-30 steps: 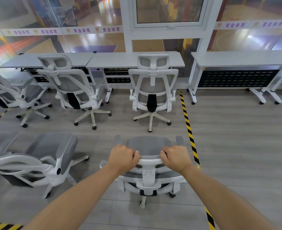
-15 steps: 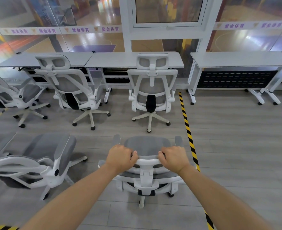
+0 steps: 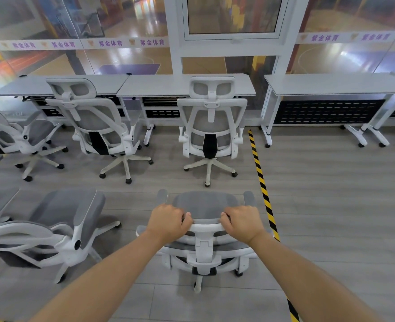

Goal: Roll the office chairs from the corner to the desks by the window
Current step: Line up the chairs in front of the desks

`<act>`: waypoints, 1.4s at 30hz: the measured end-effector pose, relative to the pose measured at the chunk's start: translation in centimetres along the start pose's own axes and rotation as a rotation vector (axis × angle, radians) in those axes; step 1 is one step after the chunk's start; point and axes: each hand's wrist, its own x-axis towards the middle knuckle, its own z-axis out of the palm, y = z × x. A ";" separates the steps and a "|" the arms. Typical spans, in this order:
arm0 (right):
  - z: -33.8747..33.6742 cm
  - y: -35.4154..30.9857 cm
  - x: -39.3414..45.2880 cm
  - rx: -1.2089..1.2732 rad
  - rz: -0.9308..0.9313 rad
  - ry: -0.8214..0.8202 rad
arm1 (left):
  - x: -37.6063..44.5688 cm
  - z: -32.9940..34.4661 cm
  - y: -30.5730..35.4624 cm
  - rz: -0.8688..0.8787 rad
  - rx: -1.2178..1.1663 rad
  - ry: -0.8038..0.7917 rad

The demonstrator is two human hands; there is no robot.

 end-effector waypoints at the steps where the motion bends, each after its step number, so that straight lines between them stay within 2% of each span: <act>1: 0.0 0.0 0.0 -0.001 -0.002 -0.002 | 0.0 0.0 0.0 -0.004 0.000 -0.006; 21: -0.3 -0.6 -0.2 -0.001 0.002 0.001 | -0.7 -0.2 0.2 -0.051 -0.015 -0.016; 42: 0.0 -0.8 -0.2 -0.024 0.005 -0.001 | -0.8 -0.8 -0.2 0.011 -0.026 0.057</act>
